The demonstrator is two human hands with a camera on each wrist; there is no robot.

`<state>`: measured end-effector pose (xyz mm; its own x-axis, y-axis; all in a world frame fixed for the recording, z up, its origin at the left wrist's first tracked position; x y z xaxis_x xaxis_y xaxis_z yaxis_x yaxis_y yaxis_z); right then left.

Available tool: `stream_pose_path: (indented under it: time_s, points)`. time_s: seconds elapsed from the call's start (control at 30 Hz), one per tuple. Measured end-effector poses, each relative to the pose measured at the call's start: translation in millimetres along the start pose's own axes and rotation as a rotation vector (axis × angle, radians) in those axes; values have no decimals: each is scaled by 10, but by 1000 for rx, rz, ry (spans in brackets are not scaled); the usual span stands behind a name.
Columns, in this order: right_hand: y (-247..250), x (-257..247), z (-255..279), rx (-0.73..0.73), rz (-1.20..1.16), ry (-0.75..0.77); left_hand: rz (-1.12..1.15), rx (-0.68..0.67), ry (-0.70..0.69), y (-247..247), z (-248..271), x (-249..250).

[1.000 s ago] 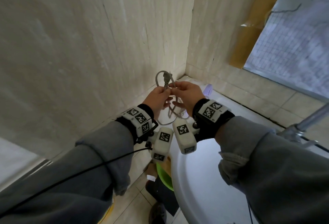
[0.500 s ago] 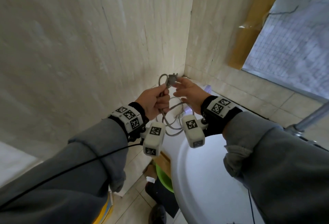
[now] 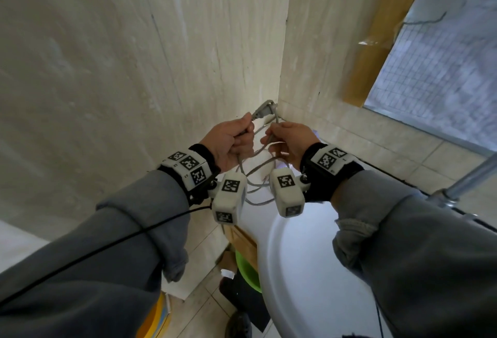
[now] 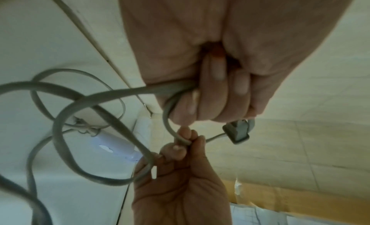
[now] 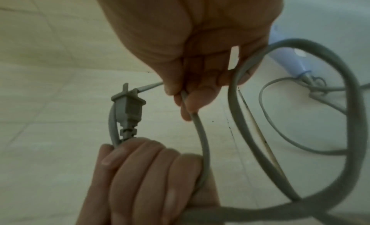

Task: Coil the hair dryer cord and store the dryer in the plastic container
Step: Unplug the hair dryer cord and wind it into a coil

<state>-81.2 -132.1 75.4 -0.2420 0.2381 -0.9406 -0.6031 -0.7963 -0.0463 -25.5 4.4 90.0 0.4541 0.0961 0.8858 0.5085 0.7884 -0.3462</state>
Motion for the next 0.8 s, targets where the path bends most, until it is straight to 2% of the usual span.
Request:
stream_pose_path:
  time_s: [0.1, 0.2, 0.4, 0.53, 0.67, 0.8]
  points:
    - [88, -37, -26, 160, -229, -161, -18, 41, -16, 56, -2, -11]
    - [152, -30, -4, 93, -231, -175, -8, 72, 3, 145, -7, -74]
    - [116, 2, 12, -8, 66, -57, -102, 41, 66, -15, -8, -120]
    - [77, -16, 3, -36, 399, 101, -253, -1, 115, -130, 19, -159]
    - [79, -13, -19, 0, 687, 281, -278, -44, 103, -216, 47, -210]
    - [157, 7, -62, 110, 714, 341, -176, -31, 131, -213, 49, -191]
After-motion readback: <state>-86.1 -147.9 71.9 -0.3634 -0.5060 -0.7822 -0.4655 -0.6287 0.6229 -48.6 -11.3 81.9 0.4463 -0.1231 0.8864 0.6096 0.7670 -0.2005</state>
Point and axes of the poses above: each hand's wrist, its own z-axis away from the middle knuckle, its own y-axis out of the back of the hand, x = y × z, the point moved 2 cm from there along -z, towards the middle knuckle, and after that the axes turned 13 degrees about x, right-handed, at the moved point
